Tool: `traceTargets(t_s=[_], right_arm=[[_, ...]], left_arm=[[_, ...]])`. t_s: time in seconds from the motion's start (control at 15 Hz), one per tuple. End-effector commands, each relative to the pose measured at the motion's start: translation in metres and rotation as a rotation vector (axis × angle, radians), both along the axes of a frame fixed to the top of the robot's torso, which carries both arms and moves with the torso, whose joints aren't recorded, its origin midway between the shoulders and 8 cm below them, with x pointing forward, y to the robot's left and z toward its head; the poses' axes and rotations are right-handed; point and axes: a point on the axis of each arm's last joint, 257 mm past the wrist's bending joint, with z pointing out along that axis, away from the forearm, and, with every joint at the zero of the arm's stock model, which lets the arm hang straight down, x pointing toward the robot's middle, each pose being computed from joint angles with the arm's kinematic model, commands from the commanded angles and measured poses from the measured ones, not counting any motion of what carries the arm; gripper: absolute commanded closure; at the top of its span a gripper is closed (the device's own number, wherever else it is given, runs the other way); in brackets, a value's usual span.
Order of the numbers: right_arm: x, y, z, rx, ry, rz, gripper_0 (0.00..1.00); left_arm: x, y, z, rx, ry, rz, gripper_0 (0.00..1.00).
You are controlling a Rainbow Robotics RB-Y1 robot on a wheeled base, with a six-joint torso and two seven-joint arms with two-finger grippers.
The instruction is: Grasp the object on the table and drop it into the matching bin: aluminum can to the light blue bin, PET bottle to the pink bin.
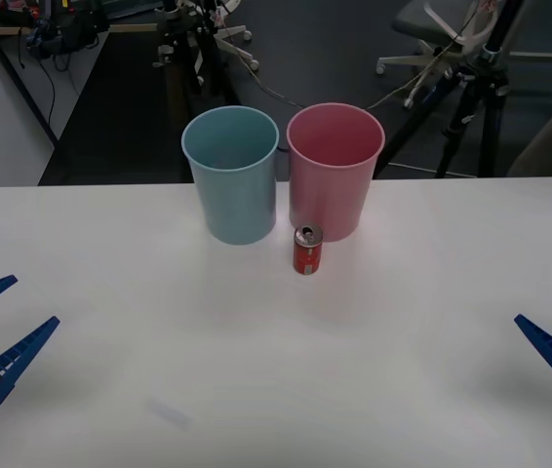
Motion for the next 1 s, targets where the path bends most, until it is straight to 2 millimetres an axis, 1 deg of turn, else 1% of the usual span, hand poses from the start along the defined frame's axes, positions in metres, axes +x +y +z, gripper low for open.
traceTargets(t_s=[0.07,0.2,0.4,0.6,0.87,1.0], right_arm=[[-0.006,0.003,-0.02,0.019,0.046,-0.016,0.0],[-0.005,0.003,-0.019,0.018,0.056,-0.034,0.0],[-0.006,0.008,-0.02,0.009,0.073,-0.085,0.0],[-0.01,0.025,-0.027,0.019,0.103,-0.134,0.0],[-0.021,0.051,-0.041,0.023,0.14,-0.171,0.0],[-0.023,0.063,-0.042,0.033,0.143,-0.176,0.0]], left_arm=[[0.0,0.0,0.0,0.0,0.0,0.0,0.0],[0.0,0.0,0.0,0.0,0.0,0.0,0.0],[0.0,0.0,0.0,0.0,0.0,0.0,0.0],[0.0,0.0,0.0,0.0,0.0,0.0,0.0],[0.0,0.0,0.0,0.0,0.0,0.0,0.0],[0.0,0.0,0.0,0.0,0.0,0.0,0.0]])
